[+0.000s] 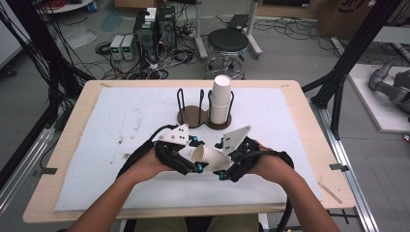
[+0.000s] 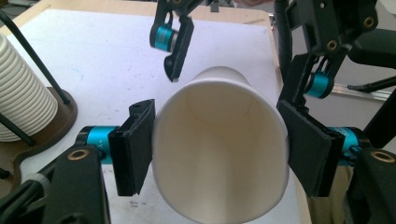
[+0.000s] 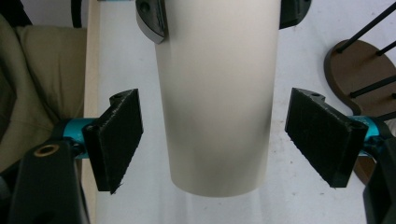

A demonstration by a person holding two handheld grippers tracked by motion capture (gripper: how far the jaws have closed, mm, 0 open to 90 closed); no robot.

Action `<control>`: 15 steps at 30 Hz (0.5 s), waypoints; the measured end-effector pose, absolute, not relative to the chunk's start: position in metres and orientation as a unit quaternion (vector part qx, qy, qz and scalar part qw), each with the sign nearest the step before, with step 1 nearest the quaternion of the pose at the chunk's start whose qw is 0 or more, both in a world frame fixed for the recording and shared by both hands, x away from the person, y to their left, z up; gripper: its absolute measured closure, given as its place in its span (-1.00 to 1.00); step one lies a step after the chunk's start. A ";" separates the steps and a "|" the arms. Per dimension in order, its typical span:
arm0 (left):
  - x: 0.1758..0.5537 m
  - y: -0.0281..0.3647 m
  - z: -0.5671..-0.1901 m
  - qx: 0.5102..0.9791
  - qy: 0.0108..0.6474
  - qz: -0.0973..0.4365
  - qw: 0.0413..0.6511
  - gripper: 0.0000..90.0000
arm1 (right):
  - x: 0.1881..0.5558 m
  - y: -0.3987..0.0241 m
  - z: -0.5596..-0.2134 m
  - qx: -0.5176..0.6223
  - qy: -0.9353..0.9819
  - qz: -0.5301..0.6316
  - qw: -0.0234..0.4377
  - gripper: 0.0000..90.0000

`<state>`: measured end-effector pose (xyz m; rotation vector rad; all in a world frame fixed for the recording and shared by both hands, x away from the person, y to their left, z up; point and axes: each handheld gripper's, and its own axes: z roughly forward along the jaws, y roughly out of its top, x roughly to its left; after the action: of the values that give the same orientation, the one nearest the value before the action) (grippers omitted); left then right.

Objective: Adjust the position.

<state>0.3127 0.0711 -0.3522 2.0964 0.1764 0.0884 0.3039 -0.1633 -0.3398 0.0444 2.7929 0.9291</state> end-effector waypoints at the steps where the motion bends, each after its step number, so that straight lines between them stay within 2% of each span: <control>1: 0.313 0.071 -0.352 0.867 0.072 0.036 0.492 -0.32 | 0.304 -0.162 -0.341 0.012 0.945 0.310 0.099 -0.57; 15: 0.311 0.065 -0.355 0.873 0.070 0.029 0.482 -0.33 | 0.303 -0.153 -0.351 -0.005 0.956 0.275 0.099 -0.27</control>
<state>0.3115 0.0649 -0.3547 2.1278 0.1702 0.0710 0.3035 -0.1528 -0.3514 -0.0153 2.8290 0.8142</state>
